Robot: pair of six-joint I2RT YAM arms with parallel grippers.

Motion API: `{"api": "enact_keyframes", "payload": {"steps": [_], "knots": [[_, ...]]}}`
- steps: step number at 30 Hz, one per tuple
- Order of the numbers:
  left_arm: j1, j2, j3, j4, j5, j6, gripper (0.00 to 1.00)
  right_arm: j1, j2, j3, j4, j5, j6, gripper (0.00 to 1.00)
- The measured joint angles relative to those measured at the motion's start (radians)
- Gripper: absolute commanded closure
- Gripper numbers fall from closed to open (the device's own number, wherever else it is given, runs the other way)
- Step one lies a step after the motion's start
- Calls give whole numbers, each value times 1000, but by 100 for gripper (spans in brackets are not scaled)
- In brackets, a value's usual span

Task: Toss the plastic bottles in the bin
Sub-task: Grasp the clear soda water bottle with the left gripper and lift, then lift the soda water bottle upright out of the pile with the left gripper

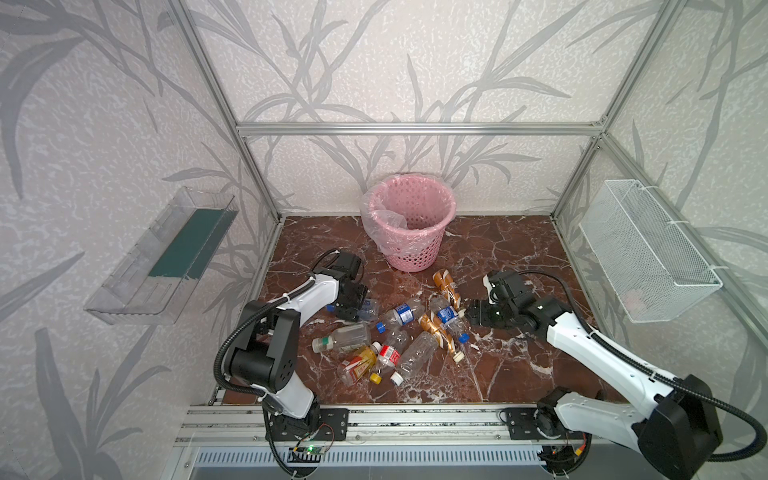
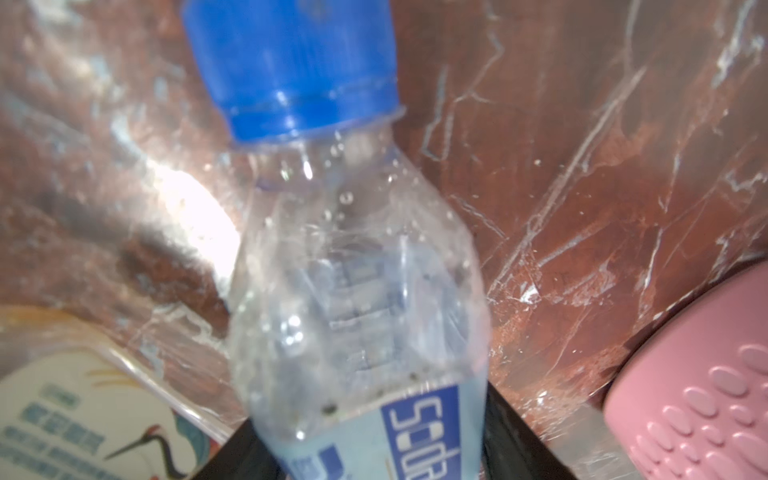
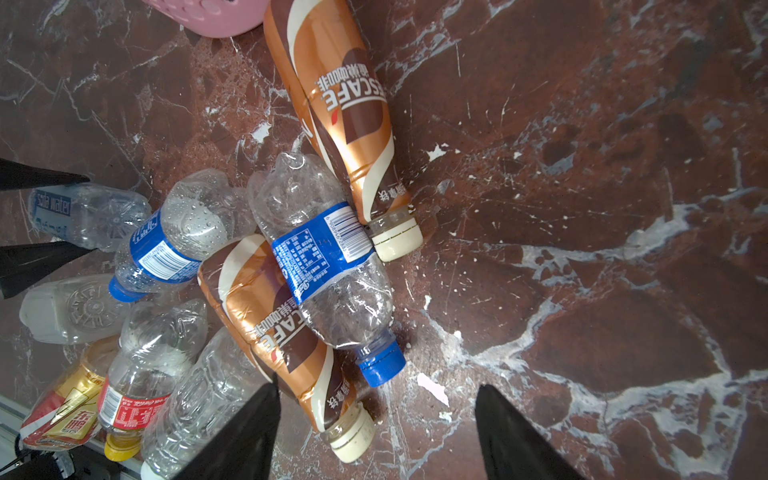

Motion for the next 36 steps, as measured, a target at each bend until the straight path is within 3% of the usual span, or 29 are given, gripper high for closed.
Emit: {"api": "enact_keyframes", "payload": {"steps": [14,23,36], "knots": [[19,17,51,-49,6,368,28,0,10,0,1,-1,0,27],[19,17,53,-55,8,478,46,0,23,0,5,-4,0,28],[19,17,57,-69,-19,612,36,0,23,0,9,-5,0,29]]}}
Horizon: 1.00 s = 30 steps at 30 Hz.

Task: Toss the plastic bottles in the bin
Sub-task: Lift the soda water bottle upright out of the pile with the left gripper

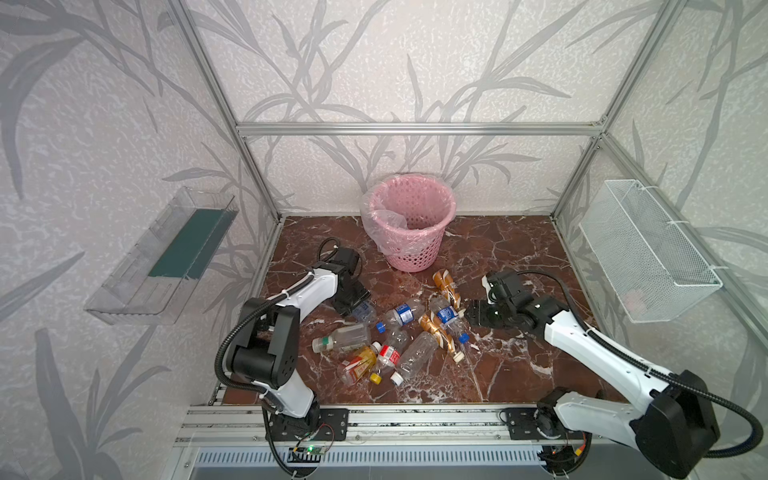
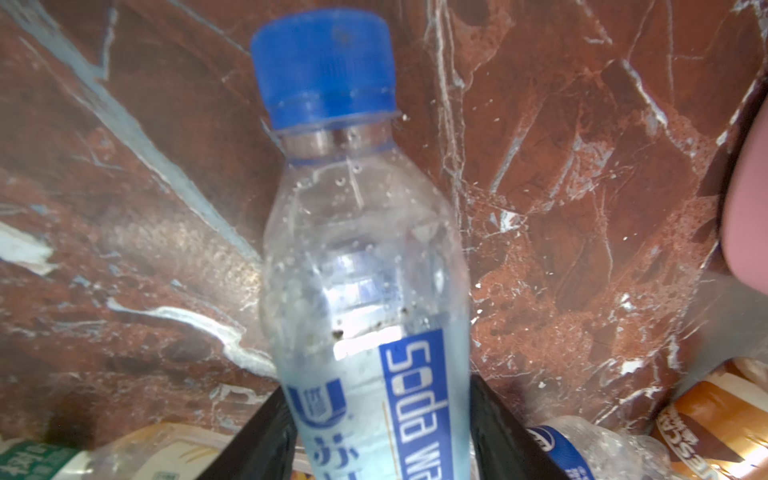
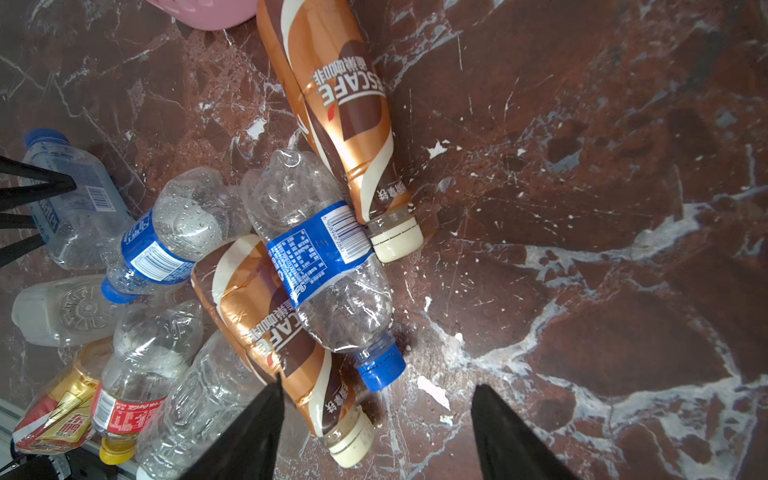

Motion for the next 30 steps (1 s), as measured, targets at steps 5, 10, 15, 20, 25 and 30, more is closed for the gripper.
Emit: {"api": "enact_keyframes", "payload": {"steps": [5,10,15,20,25,30], "knots": [[0,1,10,-20,-22,55,37,0,0,-6,0,0,0,30],[0,30,29,-30,-29,103,41,0,-1,-10,0,0,0,30],[0,34,34,-25,-28,142,48,0,-3,-10,0,0,0,31],[0,-24,-10,29,-9,197,52,0,-10,-14,0,0,0,31],[0,-176,-70,60,5,248,53,0,-20,-19,2,0,0,31],[-1,-355,-131,85,27,288,53,0,-24,-26,4,-1,1,32]]}}
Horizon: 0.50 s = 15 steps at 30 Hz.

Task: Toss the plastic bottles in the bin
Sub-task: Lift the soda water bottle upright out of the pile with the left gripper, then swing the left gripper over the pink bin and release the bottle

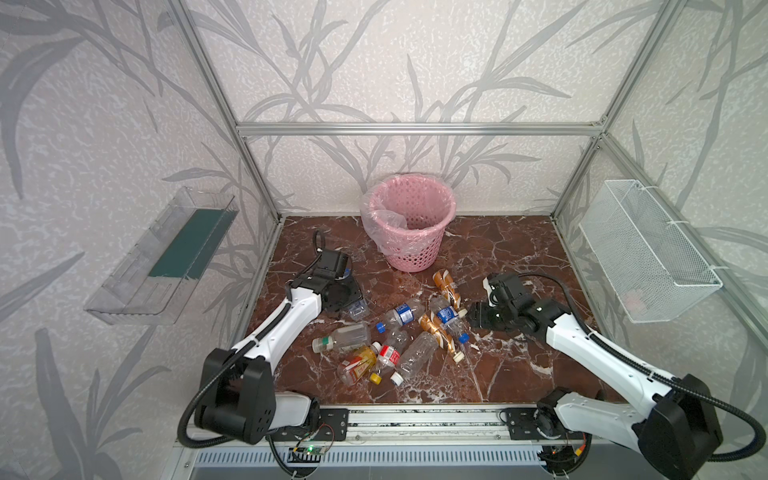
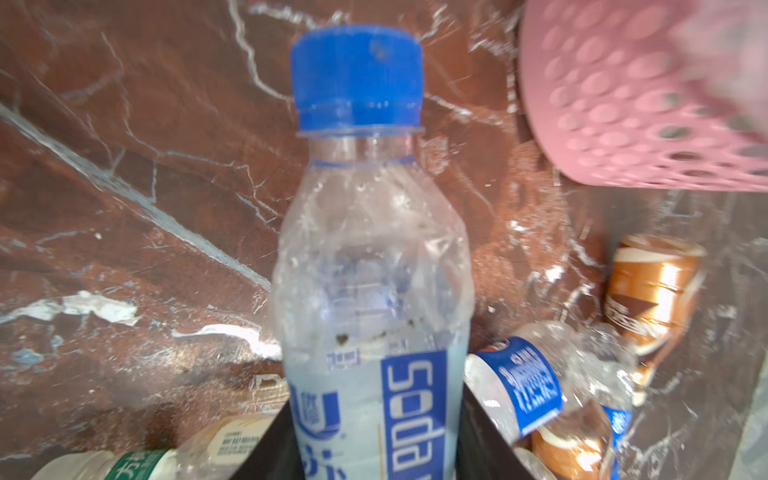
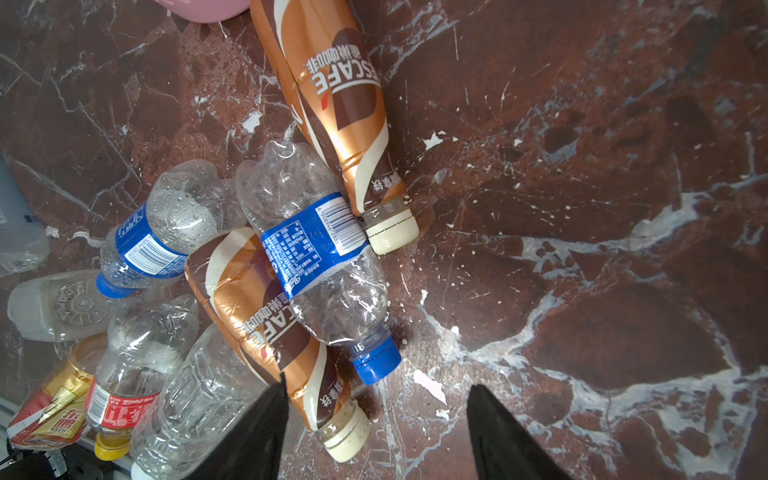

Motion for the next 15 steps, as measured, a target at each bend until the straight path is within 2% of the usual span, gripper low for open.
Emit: {"api": "enact_keyframes", "payload": {"steps": [9,15], "knots": [[-26,-296,-125,-29,26,16,53,3,-13,-17,5,0,8,32],[-68,-485,-238,-90,22,-30,53,13,-17,-24,8,0,11,33]]}}
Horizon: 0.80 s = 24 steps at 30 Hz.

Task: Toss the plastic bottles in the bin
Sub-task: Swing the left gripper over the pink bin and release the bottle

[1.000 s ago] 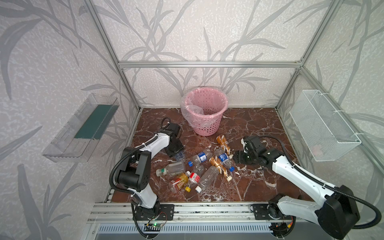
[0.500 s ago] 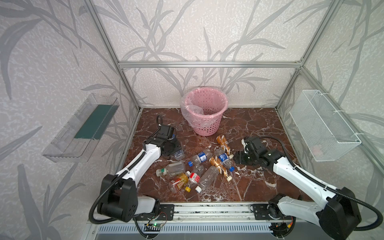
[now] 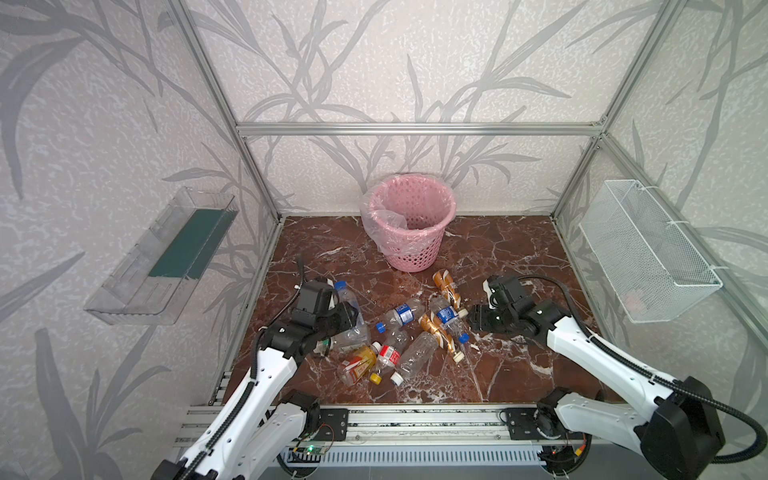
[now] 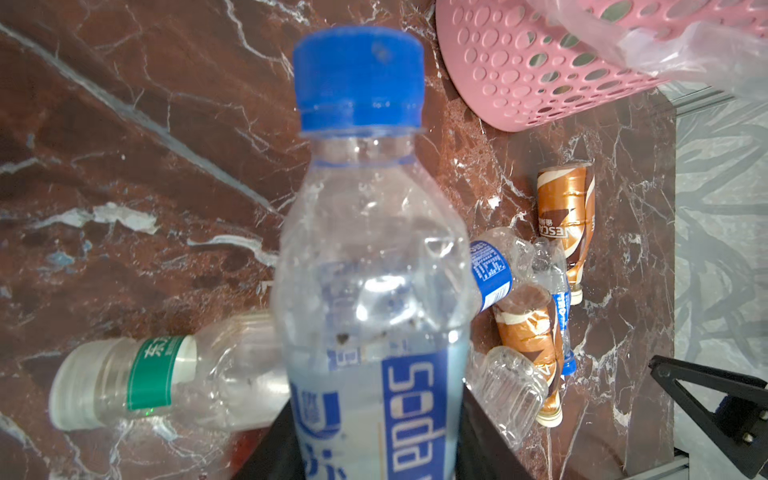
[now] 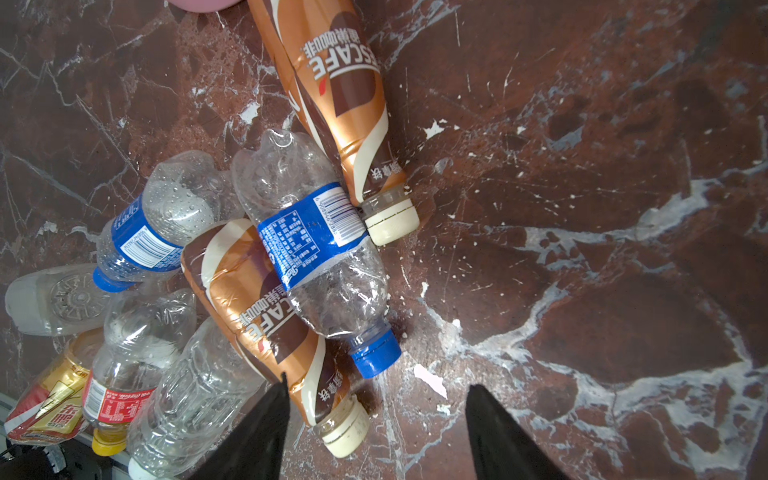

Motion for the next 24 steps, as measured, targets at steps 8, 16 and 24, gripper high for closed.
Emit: {"api": "enact_keyframes", "payload": {"steps": [8,16,24], "knots": [[-68,-146,-76,-72,-19,-82,53,11,-1,-3,0,1,3,33],[-108,89,216,-6,14,-70,51,11,-44,-3,-20,21,2,33],[-117,786,1359,60,26,34,7,10,-155,14,-102,66,2,31]]}}
